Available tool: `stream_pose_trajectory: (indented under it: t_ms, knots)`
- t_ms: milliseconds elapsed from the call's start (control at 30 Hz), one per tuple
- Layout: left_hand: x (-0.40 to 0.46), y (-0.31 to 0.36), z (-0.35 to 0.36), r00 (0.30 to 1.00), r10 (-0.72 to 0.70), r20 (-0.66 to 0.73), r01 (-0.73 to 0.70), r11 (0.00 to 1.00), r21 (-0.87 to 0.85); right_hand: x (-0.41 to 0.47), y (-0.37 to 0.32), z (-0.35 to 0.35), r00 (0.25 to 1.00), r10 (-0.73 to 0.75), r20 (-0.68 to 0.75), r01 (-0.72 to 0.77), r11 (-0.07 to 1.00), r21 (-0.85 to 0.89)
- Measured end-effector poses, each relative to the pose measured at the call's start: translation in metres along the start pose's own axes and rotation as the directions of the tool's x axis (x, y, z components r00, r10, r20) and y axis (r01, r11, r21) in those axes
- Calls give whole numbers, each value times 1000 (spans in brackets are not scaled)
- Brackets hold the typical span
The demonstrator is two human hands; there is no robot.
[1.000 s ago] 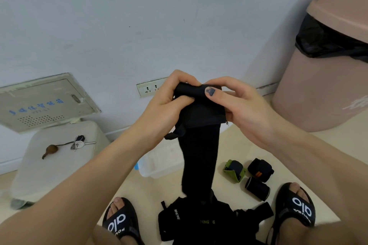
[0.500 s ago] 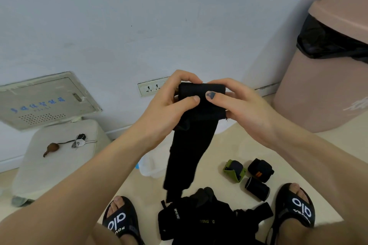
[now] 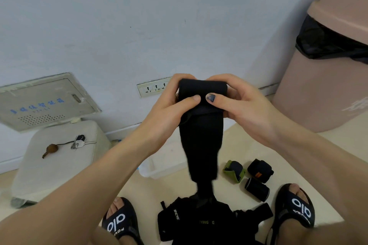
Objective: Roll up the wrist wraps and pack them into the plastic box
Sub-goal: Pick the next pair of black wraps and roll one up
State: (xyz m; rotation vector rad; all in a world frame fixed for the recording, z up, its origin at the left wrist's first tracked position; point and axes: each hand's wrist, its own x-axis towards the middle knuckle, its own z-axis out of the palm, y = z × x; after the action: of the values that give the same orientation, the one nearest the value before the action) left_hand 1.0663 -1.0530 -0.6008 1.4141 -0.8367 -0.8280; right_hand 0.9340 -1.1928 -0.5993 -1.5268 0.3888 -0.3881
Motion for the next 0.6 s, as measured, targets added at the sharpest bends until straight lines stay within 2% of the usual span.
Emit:
stream_pose_trajectory:
  t_ms: [167, 300, 500, 600]
  knots:
    - [0, 0, -1, 999, 31, 23, -32, 999, 40, -2, -1, 4, 990, 140, -12, -139, 989, 58]
    - [0, 1, -1, 1000, 9, 25, -10, 1000, 27, -1, 1, 6, 996, 67, -62, -66, 997, 27]
    - [4, -2, 0, 994, -113, -10, 113, 993, -18, -2, 2, 6, 998, -4, -66, 6, 999, 33]
    - [4, 0, 1, 994, -109, -23, 109, 994, 8, -2, 2, 5, 997, -7, -74, 9, 999, 35]
